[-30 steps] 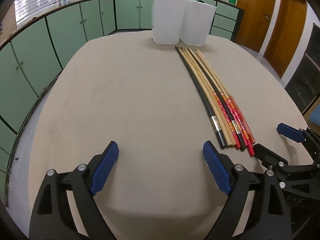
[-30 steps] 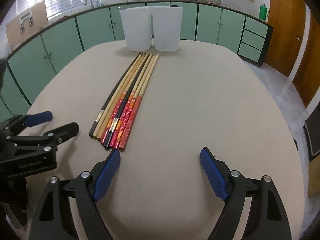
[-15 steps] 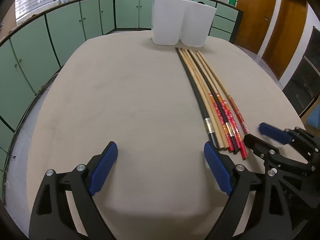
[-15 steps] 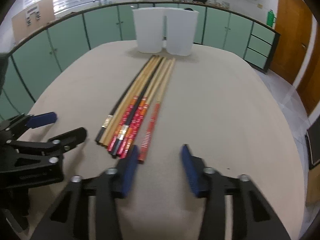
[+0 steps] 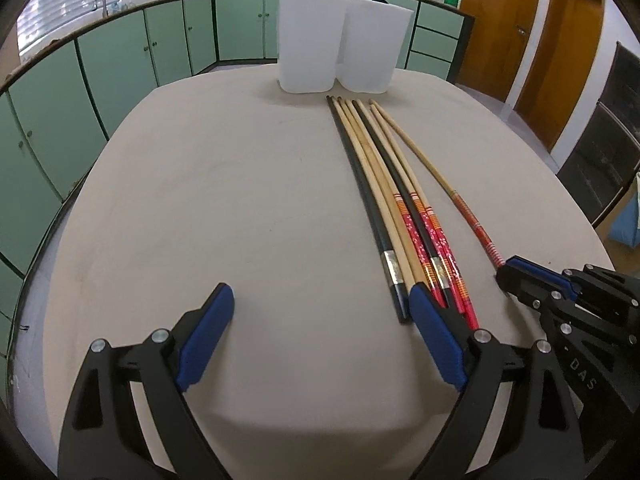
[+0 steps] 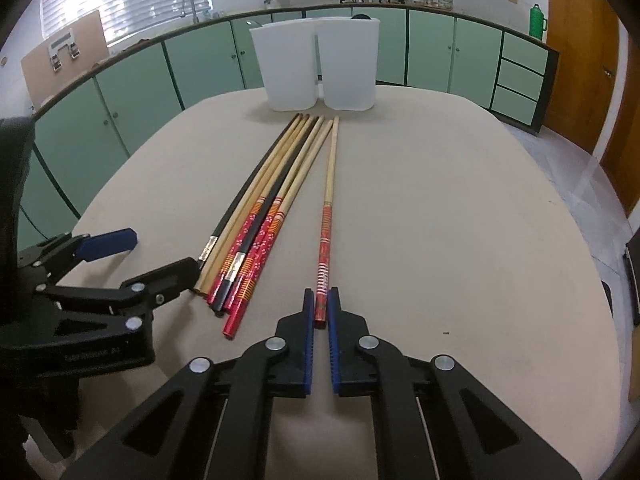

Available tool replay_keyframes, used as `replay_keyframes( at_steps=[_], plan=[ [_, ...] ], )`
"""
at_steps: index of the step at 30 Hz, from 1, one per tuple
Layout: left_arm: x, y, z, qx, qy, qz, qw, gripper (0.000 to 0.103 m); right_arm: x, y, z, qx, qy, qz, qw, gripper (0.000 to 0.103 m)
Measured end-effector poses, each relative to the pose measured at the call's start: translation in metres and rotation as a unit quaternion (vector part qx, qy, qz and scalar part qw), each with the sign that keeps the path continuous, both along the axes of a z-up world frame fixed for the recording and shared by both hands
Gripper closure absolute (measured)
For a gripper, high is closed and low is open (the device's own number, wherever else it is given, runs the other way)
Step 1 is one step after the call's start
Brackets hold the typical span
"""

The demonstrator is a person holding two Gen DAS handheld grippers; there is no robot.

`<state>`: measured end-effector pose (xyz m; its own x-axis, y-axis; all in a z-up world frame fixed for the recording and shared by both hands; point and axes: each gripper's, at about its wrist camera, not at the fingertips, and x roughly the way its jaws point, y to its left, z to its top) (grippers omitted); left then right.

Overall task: Organize utensils
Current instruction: 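Grasp a red chopstick with the right gripper while the left grasps a black chopstick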

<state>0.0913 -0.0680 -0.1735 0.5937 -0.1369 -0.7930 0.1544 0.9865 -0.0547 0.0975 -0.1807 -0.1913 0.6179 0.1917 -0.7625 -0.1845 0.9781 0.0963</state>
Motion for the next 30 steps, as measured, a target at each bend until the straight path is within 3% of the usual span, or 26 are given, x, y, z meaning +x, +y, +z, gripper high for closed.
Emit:
replay_keyframes(
  at_steps=[7,12,20,27,30],
  plan=[
    [0.0,0.01,-0.002,0.025,0.003,0.019,0.9995,0.016,0.0,-0.001,0.0,-0.003,-0.001,-0.001,1.0,0.096],
    [-0.006,0.008,0.003,-0.008,0.005,0.007,0.9999,0.016,-0.001,-0.008,0.0,0.012,0.001,-0.005,1.0,0.096],
    [-0.006,-0.01,-0.003,0.028,0.003,-0.014,0.9995,0.015,0.002,-0.012,0.0,0.017,0.002,-0.008,1.0,0.096],
    [-0.005,0.004,-0.003,0.041,0.005,0.005,0.9991,0.014,0.001,-0.013,0.0,0.02,0.002,-0.011,1.0,0.096],
    [-0.005,0.008,-0.003,0.037,0.006,0.01,0.9993,0.014,0.0,-0.011,0.0,0.023,0.001,-0.006,1.0,0.09]
  ],
)
